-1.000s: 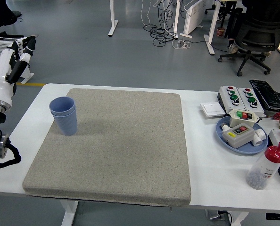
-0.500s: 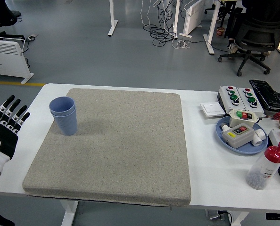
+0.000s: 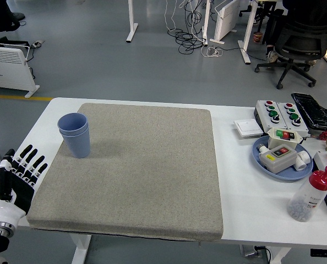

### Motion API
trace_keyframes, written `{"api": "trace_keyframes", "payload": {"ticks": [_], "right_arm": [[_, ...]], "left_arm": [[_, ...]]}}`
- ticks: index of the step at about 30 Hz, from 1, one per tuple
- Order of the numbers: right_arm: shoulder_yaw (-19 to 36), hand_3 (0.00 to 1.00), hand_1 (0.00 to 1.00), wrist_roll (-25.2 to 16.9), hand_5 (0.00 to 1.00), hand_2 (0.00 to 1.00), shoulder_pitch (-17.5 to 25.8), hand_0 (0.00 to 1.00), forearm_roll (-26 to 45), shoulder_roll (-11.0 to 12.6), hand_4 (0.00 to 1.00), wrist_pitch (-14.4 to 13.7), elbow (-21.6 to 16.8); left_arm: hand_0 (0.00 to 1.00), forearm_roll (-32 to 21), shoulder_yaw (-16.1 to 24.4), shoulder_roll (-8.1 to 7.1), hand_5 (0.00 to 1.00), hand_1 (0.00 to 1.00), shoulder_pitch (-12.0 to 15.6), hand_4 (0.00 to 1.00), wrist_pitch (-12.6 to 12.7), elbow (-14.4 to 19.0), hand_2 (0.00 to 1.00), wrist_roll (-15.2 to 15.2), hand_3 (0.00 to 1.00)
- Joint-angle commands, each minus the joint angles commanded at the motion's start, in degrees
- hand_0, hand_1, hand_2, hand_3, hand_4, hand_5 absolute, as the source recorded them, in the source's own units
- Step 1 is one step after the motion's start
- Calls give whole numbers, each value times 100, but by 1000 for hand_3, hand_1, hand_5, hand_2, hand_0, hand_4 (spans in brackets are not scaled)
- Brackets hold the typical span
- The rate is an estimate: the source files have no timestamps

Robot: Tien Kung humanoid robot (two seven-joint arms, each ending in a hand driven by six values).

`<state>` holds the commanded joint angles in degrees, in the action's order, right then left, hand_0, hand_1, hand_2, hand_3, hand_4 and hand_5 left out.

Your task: Push cup pick cup insert cup

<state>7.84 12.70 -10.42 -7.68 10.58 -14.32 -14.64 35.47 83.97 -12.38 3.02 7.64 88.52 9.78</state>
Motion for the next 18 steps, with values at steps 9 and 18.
{"api": "trace_keyframes", "payload": {"ticks": [9, 18], "right_arm": [[27, 544, 617, 22, 480, 631, 5, 689, -52, 4, 92, 2, 1], [54, 544, 617, 40, 479, 630, 23, 689, -88, -1, 91, 2, -2]], "left_arm": [[874, 19, 18, 32, 998, 891, -62, 595, 14, -87, 937, -18, 864], [875, 26, -13, 49, 998, 888, -59, 582, 2, -111, 935, -8, 866]]}}
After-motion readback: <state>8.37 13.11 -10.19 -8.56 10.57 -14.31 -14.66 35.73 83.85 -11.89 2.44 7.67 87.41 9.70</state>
